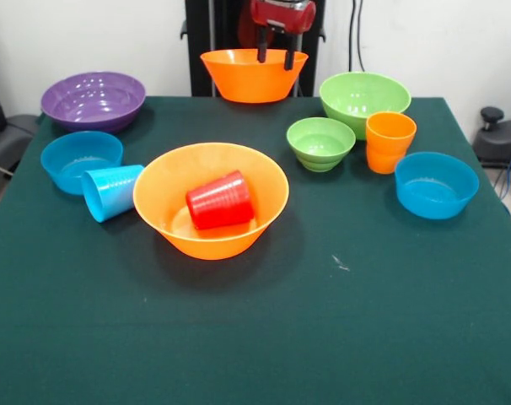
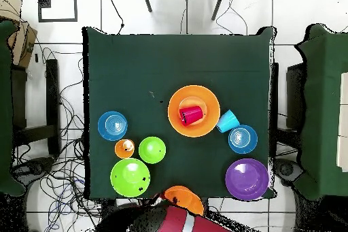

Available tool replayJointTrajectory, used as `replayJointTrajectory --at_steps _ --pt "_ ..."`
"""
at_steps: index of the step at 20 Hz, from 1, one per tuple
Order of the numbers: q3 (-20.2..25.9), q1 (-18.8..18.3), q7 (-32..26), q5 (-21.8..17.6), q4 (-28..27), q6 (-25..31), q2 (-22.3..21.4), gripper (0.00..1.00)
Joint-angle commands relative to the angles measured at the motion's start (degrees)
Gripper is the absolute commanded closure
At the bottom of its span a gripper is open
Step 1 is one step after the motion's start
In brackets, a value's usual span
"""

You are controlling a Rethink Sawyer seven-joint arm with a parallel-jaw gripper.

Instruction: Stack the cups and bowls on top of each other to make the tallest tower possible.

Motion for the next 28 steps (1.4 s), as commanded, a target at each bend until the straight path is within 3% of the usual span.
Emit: replayJointTrajectory --at_steps 1,2,3,6,18,24,28 --pt "4.14 -1.07 11.20 2.37 -9.65 -4.01 5.56 0.00" --pt "3.83 -0.85 11.03 2.43 -9.80 -4.15 5.51 0.00" --pt "3.53 -0.59 10.46 2.29 -10.12 -3.78 5.38 1.00" --pt "3.66 -1.18 9.74 0.14 -10.78 -5.27 5.81 1.00" --pt "4.17 0.31 10.22 3.09 -9.98 -2.26 3.36 1.00" --pt "6.80 -1.02 6.76 2.88 -8.59 10.13 -8.19 1.00" --pt "8.26 -1.34 6.44 1.84 -11.06 11.67 -7.99 1.00"
